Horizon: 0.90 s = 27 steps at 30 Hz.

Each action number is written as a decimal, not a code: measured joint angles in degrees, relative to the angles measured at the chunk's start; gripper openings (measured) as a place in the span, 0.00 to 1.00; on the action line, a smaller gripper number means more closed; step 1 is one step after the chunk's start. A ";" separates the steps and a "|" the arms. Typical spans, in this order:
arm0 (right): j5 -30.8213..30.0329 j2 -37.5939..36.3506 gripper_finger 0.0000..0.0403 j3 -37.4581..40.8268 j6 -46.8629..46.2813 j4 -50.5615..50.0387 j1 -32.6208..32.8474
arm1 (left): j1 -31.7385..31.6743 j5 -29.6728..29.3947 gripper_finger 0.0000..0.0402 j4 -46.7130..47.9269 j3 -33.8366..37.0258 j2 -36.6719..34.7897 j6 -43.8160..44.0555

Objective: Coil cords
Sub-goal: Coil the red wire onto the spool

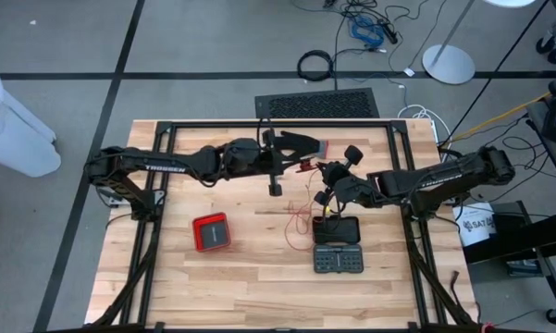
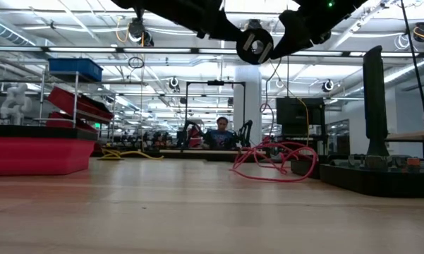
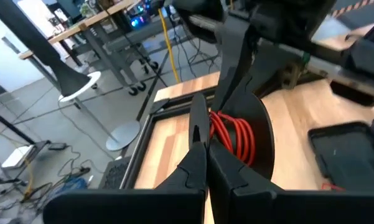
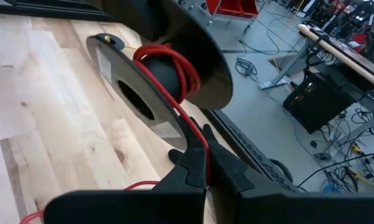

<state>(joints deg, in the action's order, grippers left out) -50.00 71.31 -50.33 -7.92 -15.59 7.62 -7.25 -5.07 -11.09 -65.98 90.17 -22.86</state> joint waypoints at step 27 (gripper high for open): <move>0.93 0.09 0.15 1.60 -0.86 4.25 5.68 | -4.78 6.41 0.00 -1.60 -0.07 -6.75 2.52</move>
<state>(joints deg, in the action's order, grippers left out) -49.07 71.40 -48.72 -8.78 -11.34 13.30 -12.03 1.34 -12.69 -66.04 83.42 -20.34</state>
